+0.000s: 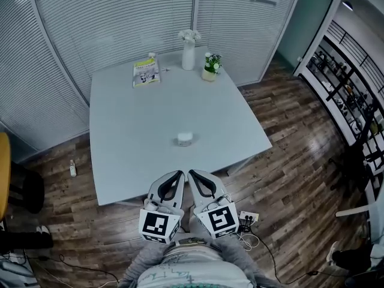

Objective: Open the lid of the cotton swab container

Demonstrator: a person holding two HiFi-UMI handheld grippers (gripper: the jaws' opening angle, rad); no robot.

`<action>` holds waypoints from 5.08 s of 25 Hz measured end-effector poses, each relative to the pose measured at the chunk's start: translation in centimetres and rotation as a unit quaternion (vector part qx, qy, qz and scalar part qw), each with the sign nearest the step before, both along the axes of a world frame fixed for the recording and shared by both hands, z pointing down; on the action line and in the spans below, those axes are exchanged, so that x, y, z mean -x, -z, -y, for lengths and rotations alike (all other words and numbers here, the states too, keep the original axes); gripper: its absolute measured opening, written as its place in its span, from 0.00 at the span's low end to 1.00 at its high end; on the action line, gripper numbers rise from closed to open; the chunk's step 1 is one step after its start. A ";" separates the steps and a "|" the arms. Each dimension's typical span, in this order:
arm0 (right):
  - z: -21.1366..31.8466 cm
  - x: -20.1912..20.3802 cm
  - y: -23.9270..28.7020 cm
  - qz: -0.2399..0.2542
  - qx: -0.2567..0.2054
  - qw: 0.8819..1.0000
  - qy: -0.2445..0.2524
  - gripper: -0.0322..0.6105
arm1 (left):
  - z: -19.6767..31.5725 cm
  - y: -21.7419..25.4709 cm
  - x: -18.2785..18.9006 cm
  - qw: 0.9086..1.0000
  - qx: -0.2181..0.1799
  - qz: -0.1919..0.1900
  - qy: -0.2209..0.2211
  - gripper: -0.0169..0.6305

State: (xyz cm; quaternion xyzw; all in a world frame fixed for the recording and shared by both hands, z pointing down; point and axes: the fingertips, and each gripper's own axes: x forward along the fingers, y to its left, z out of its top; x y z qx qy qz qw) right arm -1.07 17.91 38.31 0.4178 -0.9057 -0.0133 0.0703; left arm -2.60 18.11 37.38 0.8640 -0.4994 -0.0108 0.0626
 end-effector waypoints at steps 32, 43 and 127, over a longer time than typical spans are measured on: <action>18.9 -2.9 -0.1 0.004 0.002 0.995 0.104 0.05 | 18.4 0.1 -3.1 0.996 -0.001 0.006 0.086 0.02; 22.0 -1.6 0.0 0.002 0.008 0.996 0.092 0.05 | 22.2 -0.1 -1.8 0.999 -0.003 0.008 0.051 0.02; 25.1 0.1 -28.6 -0.205 0.213 0.935 0.198 0.46 | 25.5 -26.1 0.0 0.891 0.183 0.303 -0.285 0.32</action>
